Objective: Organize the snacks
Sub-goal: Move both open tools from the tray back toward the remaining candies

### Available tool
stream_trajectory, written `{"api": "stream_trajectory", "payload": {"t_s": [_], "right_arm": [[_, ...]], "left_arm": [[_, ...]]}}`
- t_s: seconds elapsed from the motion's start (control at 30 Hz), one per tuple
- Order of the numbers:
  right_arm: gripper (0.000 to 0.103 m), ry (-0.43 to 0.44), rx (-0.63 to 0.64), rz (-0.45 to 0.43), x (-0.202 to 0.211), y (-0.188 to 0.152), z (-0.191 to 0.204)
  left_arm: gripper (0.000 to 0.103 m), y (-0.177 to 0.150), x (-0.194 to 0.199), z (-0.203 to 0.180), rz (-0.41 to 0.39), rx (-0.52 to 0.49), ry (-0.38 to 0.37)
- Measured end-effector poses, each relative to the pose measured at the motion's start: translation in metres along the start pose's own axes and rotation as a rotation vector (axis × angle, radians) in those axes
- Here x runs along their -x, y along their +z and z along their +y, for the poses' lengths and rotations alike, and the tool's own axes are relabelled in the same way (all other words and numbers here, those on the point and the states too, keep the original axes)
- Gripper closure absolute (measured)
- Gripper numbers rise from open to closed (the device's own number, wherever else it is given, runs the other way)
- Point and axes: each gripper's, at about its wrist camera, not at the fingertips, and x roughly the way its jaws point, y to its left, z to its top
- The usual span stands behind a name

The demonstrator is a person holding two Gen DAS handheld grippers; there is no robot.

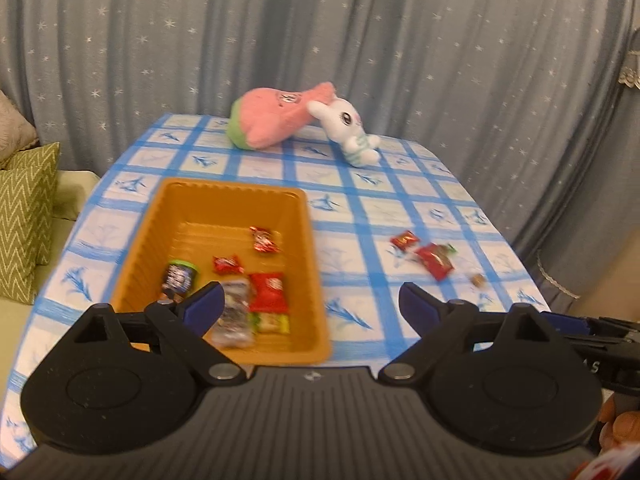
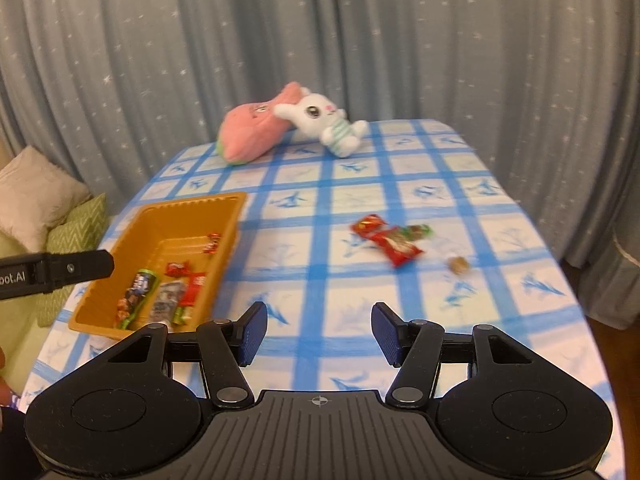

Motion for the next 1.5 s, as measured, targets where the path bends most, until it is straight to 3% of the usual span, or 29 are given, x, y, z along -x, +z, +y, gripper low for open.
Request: {"api": "stream_trajectory", "payload": {"t_s": [0.4,0.97,1.5], "right_arm": [[0.045,-0.084,-0.085,-0.025,0.038,-0.017,-0.054],[0.045,-0.13,-0.132,-0.065,0.05,-0.013,-0.086],[0.045,-0.136,-0.118,-0.05,-0.009,0.008,-0.131]], "left_arm": [[0.008,-0.015,0.002,-0.045,-0.019,-0.035,-0.042],[0.008,-0.011,-0.015,-0.082,0.029,-0.086,-0.057],[0.008,-0.001,-0.091,-0.107,0.082,-0.099,-0.063]]}}
